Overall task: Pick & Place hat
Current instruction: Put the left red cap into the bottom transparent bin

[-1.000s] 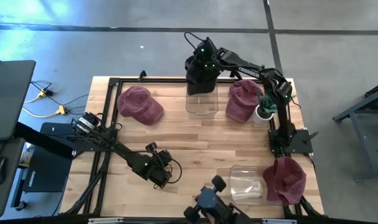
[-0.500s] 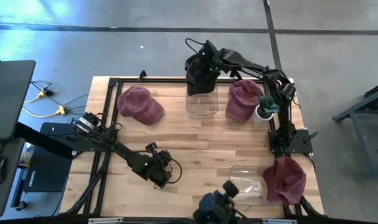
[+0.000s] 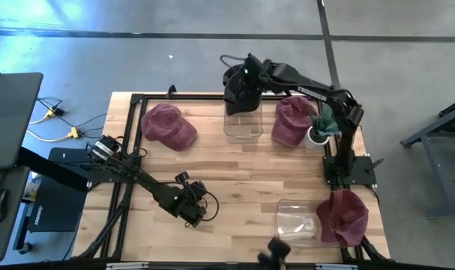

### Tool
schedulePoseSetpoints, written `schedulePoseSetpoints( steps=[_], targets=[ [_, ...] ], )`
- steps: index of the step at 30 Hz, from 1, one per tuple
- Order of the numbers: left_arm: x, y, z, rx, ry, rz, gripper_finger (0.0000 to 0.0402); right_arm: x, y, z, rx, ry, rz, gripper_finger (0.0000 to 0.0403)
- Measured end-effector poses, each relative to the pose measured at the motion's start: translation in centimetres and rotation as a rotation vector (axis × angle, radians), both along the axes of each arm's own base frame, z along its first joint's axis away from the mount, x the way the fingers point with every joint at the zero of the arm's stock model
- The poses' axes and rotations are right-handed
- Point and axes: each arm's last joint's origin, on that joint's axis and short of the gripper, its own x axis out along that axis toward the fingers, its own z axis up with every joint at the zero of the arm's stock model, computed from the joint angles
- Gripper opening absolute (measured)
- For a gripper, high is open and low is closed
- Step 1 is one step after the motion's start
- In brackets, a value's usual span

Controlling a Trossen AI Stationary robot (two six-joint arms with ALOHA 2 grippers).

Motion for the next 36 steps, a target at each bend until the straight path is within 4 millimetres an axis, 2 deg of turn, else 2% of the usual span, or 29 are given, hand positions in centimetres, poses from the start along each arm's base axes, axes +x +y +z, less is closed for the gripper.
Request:
schedulePoseSetpoints(
  steps=[5,9,11,15,17,20,24,28,31,36],
  targets=[
    [-0.1,-0.1,0.0,-0.016,0.015,-0.006,0.0014,1.3,7.2,1.8,0.028,0.020,0.191,0.0004],
    [-0.8,-0.9,-0.1,0.006,0.036,-0.053,0.0014,3.0,14.2,1.7,0.042,-0.001,0.358,0.0002],
    [-1.5,-1.6,0.0,0.038,0.046,-0.078,0.0014,3.7,17.9,0.2,0.038,-0.018,0.457,0.0001],
    [-3.6,-2.6,1.7,0.097,0.048,-0.062,0.0014,4.0,24.5,-5.3,0.042,-0.093,0.625,0.0008],
    [-4.7,-2.9,2.6,0.123,0.041,-0.022,0.0014,3.7,27.2,-8.0,0.054,-0.174,0.681,0.0010],
    [-6.1,-2.8,4.1,0.166,0.014,0.039,0.0014,2.9,30.4,-11.1,0.074,-0.328,0.757,0.0011],
    [-7.0,-1.8,5.5,0.236,-0.023,0.086,0.0015,1.5,32.5,-13.3,0.094,-0.445,0.850,0.0011],
    [-5.6,0.8,6.3,0.220,0.011,0.176,0.0041,0.5,32.5,-13.4,0.081,-0.418,0.867,0.0011],
    [-4.1,3.1,6.2,0.219,0.065,0.231,0.0097,-0.2,32.1,-12.4,0.099,-0.399,0.842,0.0011],
    [-1.2,7.5,5.7,0.238,0.147,0.257,0.0226,-2.5,31.7,-9.4,0.104,-0.398,0.799,0.0011]
  ],
)
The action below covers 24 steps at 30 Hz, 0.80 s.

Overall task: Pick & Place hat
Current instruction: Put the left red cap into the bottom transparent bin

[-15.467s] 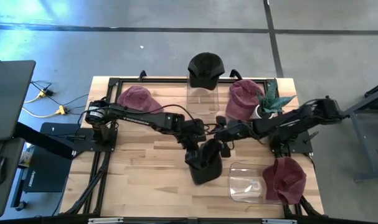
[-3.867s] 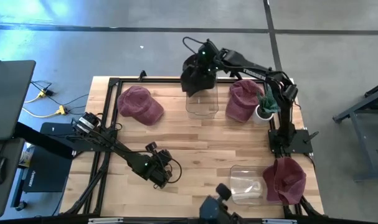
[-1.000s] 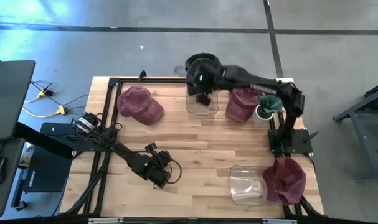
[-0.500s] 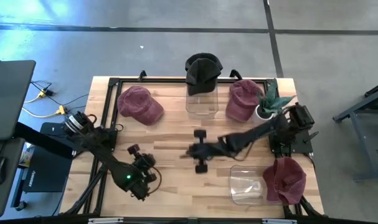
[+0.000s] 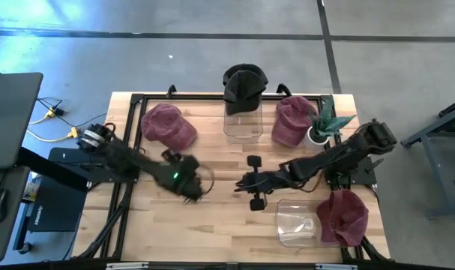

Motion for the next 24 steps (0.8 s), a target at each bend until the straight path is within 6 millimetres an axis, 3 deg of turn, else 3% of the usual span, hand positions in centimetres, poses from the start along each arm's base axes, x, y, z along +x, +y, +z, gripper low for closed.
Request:
schedulePoseSetpoints(
  steps=[5,10,17,24],
  targets=[
    [1.8,4.6,-0.8,-0.020,0.083,0.054,0.0314,-3.2,0.3,2.4,-0.031,-0.093,-0.040,0.0011],
    [2.3,7.4,-3.4,-0.012,0.220,0.086,0.0325,-6.0,0.4,3.6,-0.040,-0.186,-0.070,0.0011],
    [2.4,9.4,-6.5,0.069,0.383,0.121,0.0287,-8.2,0.0,3.9,0.022,-0.323,-0.076,0.0011],
    [2.3,11.1,-8.0,0.097,0.486,0.158,0.0194,-9.0,-0.4,4.0,0.055,-0.373,-0.070,0.0011]
  ],
)
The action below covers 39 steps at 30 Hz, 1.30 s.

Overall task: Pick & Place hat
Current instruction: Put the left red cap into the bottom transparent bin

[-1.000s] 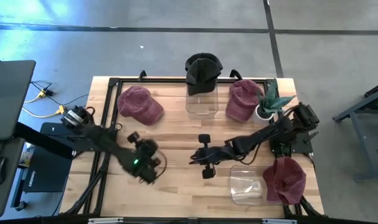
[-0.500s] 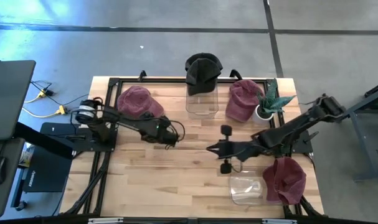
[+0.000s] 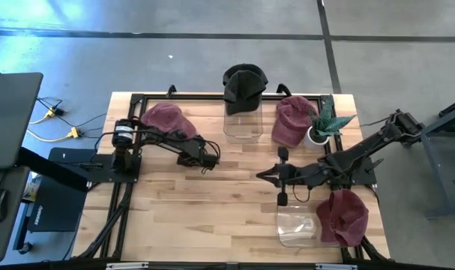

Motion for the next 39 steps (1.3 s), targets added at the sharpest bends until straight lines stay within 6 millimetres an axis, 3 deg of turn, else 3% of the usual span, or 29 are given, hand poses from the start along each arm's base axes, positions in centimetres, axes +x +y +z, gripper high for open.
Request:
schedulePoseSetpoints(
  steps=[6,8,13,20,24,27,30,33,37,39],
  targets=[
    [-0.3,0.5,0.3,-0.025,0.039,0.037,0.0042,-0.1,0.0,0.1,0.002,-0.005,0.004,0.0011],
    [-0.5,-0.1,1.5,-0.032,0.042,0.036,0.0016,-0.1,0.0,0.1,-0.005,-0.005,0.005,0.0011],
    [-0.6,-2.9,6.3,-0.081,0.006,0.049,0.0009,-0.1,0.0,0.1,-0.008,-0.003,0.006,0.0011],
    [-1.6,-9.5,17.1,-0.281,-0.334,-0.120,0.0003,-0.1,0.0,0.0,-0.010,0.004,0.009,0.0011],
    [-4.2,-12.6,22.3,-0.350,-0.637,-0.300,0.0002,-0.1,0.0,0.0,-0.007,0.008,0.023,0.0011],
    [-7.1,-13.5,24.4,-0.327,-0.868,-0.394,0.0001,-0.1,0.0,-0.1,-0.008,0.015,0.025,0.0011],
    [-9.7,-13.7,23.9,-0.247,-1.070,-0.455,0.0001,-0.1,0.0,-0.1,-0.002,0.018,0.026,0.0011],
    [-11.3,-13.3,21.8,-0.157,-1.259,-0.483,0.0001,-0.1,0.0,-0.1,0.000,0.018,0.026,0.0011],
    [-11.7,-12.5,17.9,-0.128,-1.460,-0.527,0.0000,-0.1,0.1,-0.1,0.000,0.018,0.027,0.0011],
    [-11.3,-12.0,16.6,-0.176,-1.587,-0.629,0.0000,-0.1,0.1,-0.1,-0.001,0.017,0.028,0.0011]
  ],
)
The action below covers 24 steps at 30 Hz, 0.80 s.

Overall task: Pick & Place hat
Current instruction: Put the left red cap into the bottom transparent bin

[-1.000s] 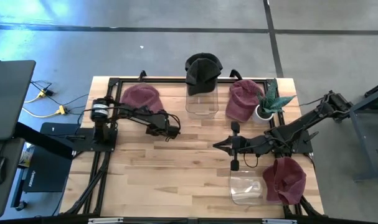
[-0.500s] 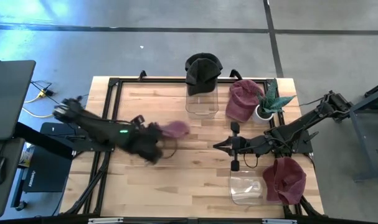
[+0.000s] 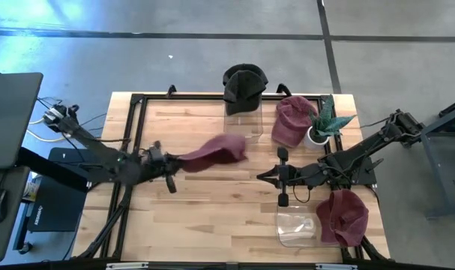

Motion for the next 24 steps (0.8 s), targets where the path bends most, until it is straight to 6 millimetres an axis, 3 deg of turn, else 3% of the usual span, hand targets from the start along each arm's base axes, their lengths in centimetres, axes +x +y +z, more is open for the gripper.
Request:
schedulePoseSetpoints(
  steps=[4,7,11,15,19,24],
  targets=[
    [-1.1,1.9,-1.8,0.118,-0.384,-0.221,0.0000,0.0,0.0,0.0,-0.014,-0.002,0.004,0.0011],
    [-2.8,3.7,-3.2,0.233,-0.619,-0.256,0.0000,0.0,0.0,0.1,-0.013,-0.006,0.004,0.0011],
    [-2.6,5.7,-5.0,0.292,-0.571,-0.151,0.0000,0.0,0.0,0.1,-0.014,-0.005,0.005,0.0011],
    [-1.8,7.1,-4.7,0.227,-0.606,-0.121,0.0000,0.0,0.0,-0.1,-0.013,-0.005,0.021,0.0011],
    [0.1,7.2,-4.7,0.209,-0.588,-0.213,0.0000,0.2,-0.2,-0.4,-0.021,-0.041,0.032,0.0011],
    [2.2,6.7,-4.5,0.148,-0.577,-0.264,0.0000,0.4,0.1,0.9,-0.028,-0.168,0.121,0.0016]
  ],
)
